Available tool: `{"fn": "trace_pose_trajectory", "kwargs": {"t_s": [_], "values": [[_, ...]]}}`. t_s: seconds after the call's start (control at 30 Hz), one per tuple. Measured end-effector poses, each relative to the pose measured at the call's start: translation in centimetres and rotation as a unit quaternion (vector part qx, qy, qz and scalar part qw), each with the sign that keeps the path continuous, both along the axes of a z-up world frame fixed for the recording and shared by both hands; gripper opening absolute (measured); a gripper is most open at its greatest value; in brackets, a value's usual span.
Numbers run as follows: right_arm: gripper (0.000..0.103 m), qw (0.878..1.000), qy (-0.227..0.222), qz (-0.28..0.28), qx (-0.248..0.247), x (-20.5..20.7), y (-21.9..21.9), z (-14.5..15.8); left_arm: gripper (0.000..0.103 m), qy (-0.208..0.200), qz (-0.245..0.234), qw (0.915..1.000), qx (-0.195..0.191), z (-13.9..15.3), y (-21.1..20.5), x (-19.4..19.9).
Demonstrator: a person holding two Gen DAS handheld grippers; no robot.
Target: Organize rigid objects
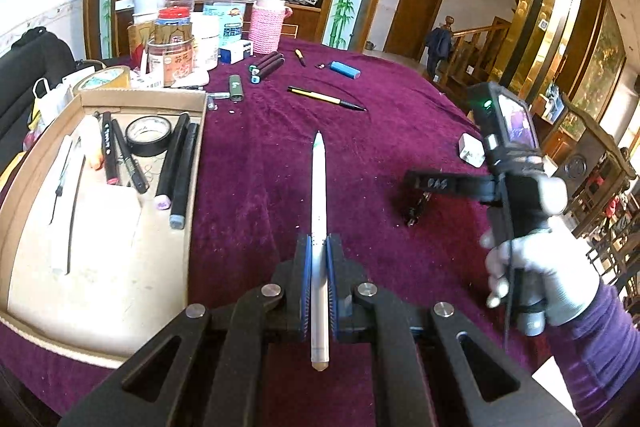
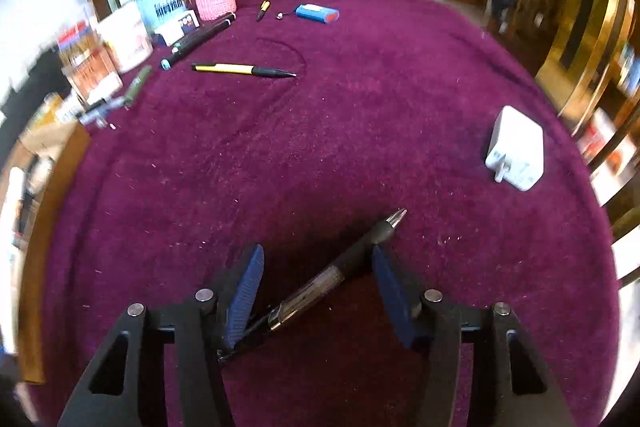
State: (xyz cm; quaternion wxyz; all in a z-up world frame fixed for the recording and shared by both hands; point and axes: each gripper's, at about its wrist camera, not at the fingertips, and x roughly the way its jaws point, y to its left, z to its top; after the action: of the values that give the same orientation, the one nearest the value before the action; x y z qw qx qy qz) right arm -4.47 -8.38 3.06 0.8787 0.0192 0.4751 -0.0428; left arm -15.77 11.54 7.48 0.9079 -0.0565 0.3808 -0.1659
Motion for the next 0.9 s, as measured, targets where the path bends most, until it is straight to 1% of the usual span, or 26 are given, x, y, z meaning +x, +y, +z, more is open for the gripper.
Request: {"fn": "trace_pose_trajectory", "kwargs": {"t_s": [0.03,0.07,0.1,0.13,0.17,0.2,0.23,0.3,0.4,0.43,0.47,0.53,0.57,0.63,0.67,0.77,0.83,0.87,0.9], "values": [[0.040,1.000,-0.006,-0.001,-0.021,-0.1,0.4,-0.1,0.007,-0.001,0.002,1.0000,-0.004,0.0,0.3,-0.1],[0.038,0.999,-0.016,0.002,-0.043,-0.5,0.8,-0.2,0.007,-0.002,0.004,0.9999,-0.009,0.1,0.7,-0.2],[0.034,0.999,-0.027,0.012,-0.044,-0.8,0.9,-0.1,0.007,-0.002,0.006,0.9999,-0.013,0.1,1.0,-0.3],[0.025,0.999,-0.033,0.013,-0.036,-1.2,0.6,0.0,0.007,-0.003,0.009,0.9998,-0.018,0.1,1.4,-0.3],[0.021,0.999,-0.037,0.013,-0.026,-1.5,0.3,0.2,0.007,-0.003,0.011,0.9997,-0.021,0.1,1.7,-0.4],[0.003,0.999,-0.045,0.014,-0.011,-1.7,-0.1,0.5,0.007,-0.003,0.014,0.9995,-0.026,0.1,2.2,-0.4],[0.001,0.998,-0.053,0.022,0.013,-2.1,-0.6,0.9,0.007,-0.002,0.017,0.9993,-0.032,0.1,2.6,-0.4],[0.001,0.998,-0.059,0.020,0.031,-2.4,-1.1,1.4,0.007,-0.001,0.023,0.9989,-0.042,0.2,3.5,-0.4],[0.001,0.997,-0.064,0.024,0.038,-2.6,-0.9,1.7,0.007,-0.001,0.038,0.9980,-0.051,0.4,4.9,-0.5],[0.001,0.997,-0.058,0.025,0.041,-2.5,-0.8,1.5,0.007,0.000,0.042,0.9977,-0.054,0.4,5.4,-0.5],[0.001,0.997,-0.044,0.022,0.056,-2.2,-1.0,1.2,0.007,0.001,0.046,0.9972,-0.059,0.5,5.9,-0.5],[0.001,0.995,-0.033,0.000,0.092,-2.0,-1.5,0.6,0.007,-0.001,0.054,0.9965,-0.064,0.7,6.6,-0.7],[0.001,0.992,-0.026,-0.019,0.119,-1.9,-2.2,0.3,0.007,-0.004,0.057,0.9964,-0.063,0.8,6.8,-0.8],[0.002,0.988,-0.025,-0.044,0.145,-1.6,-2.7,0.2,0.007,-0.010,0.061,0.9961,-0.062,1.1,7.1,-1.1],[0.002,0.987,-0.024,-0.052,0.147,-1.4,-2.6,0.2,0.007,-0.011,0.061,0.9961,-0.062,1.2,7.1,-1.1],[0.003,0.991,-0.023,-0.054,0.121,-0.4,-1.5,0.4,0.007,-0.011,0.055,0.9965,-0.062,1.2,6.8,-1.2],[0.003,0.996,-0.027,-0.030,0.085,0.7,0.0,0.5,0.007,-0.009,0.050,0.9968,-0.061,1.1,6.6,-1.2],[0.003,0.998,-0.029,-0.014,0.060,1.2,1.2,0.5,0.007,-0.009,0.047,0.9969,-0.061,1.2,6.5,-1.3],[0.004,0.999,-0.027,-0.009,0.044,1.6,1.7,0.4,0.007,-0.010,0.046,0.9970,-0.061,1.3,6.5,-1.4]]}}
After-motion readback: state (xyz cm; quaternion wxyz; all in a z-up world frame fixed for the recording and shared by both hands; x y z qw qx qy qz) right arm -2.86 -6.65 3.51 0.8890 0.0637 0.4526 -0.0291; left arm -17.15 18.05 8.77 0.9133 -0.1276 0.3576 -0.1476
